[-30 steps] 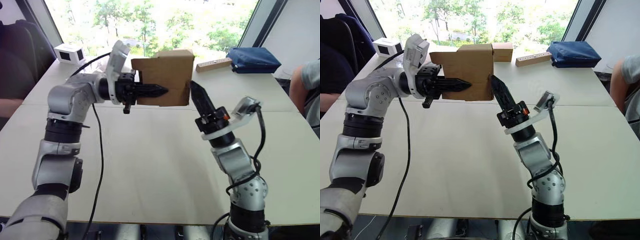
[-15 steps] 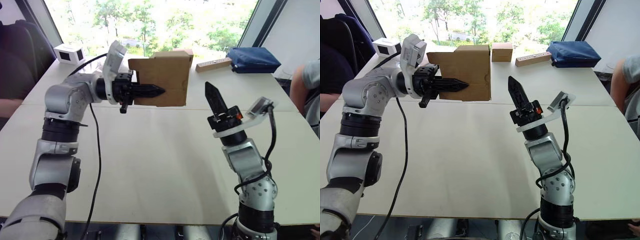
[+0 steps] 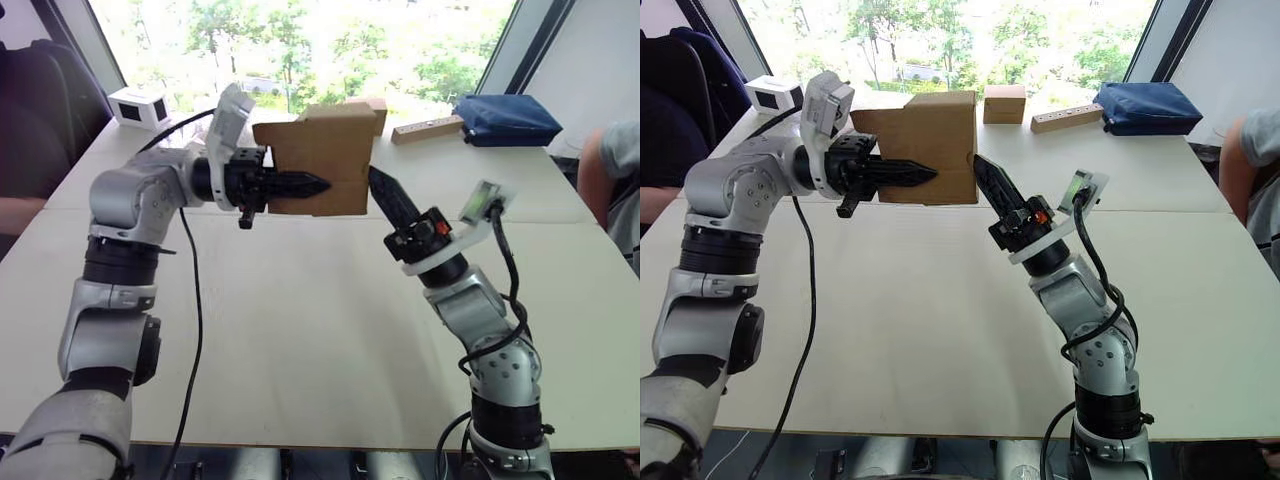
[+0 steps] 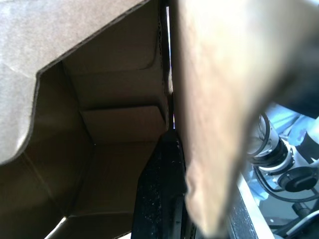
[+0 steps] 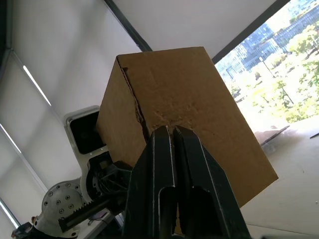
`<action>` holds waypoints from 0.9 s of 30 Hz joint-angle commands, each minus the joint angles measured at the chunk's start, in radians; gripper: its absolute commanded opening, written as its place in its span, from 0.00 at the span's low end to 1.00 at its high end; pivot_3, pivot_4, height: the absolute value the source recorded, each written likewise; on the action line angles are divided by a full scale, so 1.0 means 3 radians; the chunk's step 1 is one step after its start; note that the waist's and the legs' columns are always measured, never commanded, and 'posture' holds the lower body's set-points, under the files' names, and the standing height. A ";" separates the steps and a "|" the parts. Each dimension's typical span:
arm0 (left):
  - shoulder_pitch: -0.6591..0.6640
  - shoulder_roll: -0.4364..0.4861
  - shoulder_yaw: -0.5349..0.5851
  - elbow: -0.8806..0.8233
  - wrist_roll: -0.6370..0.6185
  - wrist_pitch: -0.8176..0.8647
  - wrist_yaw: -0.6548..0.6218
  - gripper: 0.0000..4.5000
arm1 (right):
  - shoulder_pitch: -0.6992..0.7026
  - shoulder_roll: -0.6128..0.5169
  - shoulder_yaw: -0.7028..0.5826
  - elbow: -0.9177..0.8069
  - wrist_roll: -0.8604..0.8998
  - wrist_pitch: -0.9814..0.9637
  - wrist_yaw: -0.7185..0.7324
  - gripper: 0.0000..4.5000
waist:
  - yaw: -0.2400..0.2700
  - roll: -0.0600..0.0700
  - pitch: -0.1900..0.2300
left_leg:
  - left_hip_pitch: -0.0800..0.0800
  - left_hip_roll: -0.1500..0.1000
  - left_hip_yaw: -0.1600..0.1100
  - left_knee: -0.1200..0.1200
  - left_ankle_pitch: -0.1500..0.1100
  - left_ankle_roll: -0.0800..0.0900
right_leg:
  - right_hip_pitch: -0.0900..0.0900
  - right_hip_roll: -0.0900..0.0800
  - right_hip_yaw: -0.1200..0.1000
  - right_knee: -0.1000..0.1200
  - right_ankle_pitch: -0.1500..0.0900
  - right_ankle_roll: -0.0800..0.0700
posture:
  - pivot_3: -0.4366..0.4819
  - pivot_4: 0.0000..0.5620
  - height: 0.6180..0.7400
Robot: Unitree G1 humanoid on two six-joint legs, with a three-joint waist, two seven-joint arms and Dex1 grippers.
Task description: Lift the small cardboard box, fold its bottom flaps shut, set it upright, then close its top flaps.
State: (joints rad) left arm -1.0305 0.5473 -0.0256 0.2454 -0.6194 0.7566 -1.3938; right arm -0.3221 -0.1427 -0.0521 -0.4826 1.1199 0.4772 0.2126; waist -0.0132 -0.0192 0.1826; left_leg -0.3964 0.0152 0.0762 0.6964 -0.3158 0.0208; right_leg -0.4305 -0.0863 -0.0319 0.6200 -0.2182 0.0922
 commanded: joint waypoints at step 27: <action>-0.1047 0.0537 -0.2924 -0.0960 0.2081 0.0111 -0.0735 0.00 | 0.1284 -0.2798 -0.0489 -0.1073 -0.0893 0.0896 0.1094 0.02 | 0.0079 0.0000 0.0001 | -0.0028 -0.0001 0.0000 0.0010 -0.0003 0.0005 | -0.0021 0.0012 0.0005 -0.0009 -0.0003 0.0001 | 0.48 0.27 1.00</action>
State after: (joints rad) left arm -1.3040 0.7133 -0.8706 -0.0094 -0.0089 0.7386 -1.6111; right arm 0.0740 -0.9973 -0.2043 -0.7668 0.8652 0.7501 0.5622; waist 0.0106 -0.0193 0.1828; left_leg -0.4058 0.0150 0.0759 0.6999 -0.3165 0.0223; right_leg -0.4378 -0.0823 -0.0305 0.6180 -0.2192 0.0925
